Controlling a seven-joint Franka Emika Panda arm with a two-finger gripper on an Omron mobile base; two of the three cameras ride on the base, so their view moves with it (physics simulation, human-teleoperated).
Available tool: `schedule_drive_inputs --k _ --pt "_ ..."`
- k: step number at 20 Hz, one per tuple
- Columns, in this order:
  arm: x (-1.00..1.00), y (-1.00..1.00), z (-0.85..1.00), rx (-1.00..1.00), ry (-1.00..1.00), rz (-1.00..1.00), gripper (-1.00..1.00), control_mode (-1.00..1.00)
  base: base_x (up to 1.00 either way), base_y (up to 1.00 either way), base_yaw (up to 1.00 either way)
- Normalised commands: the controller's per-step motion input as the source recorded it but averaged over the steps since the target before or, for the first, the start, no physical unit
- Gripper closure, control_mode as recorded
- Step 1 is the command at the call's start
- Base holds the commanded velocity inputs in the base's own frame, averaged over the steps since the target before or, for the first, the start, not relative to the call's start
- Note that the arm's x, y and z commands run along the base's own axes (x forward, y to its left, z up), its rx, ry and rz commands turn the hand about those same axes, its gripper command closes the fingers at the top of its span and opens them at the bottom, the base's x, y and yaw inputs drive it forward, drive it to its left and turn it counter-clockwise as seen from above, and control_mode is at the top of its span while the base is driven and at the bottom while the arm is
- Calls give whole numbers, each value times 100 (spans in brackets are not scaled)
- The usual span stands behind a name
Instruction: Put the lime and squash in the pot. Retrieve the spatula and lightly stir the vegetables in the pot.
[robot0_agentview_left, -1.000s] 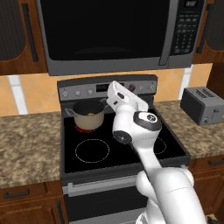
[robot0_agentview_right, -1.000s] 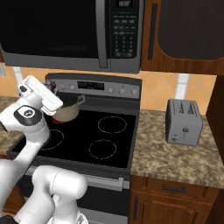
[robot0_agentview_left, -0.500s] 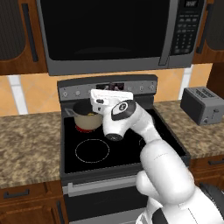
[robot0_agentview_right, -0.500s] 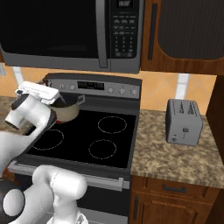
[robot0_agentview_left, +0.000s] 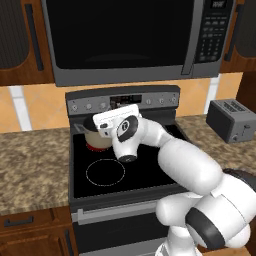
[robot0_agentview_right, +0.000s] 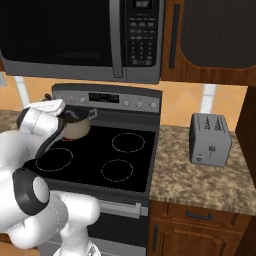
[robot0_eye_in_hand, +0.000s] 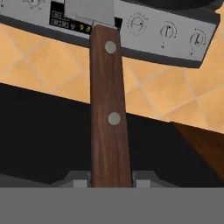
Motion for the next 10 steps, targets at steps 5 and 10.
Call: schedule_drive_inputs --k 5,10 --pt "12 47 8 -9 1 7 100 -100 0 0 0" --pt "28 5 -17 0 8 11 100 -100 0 0 0"
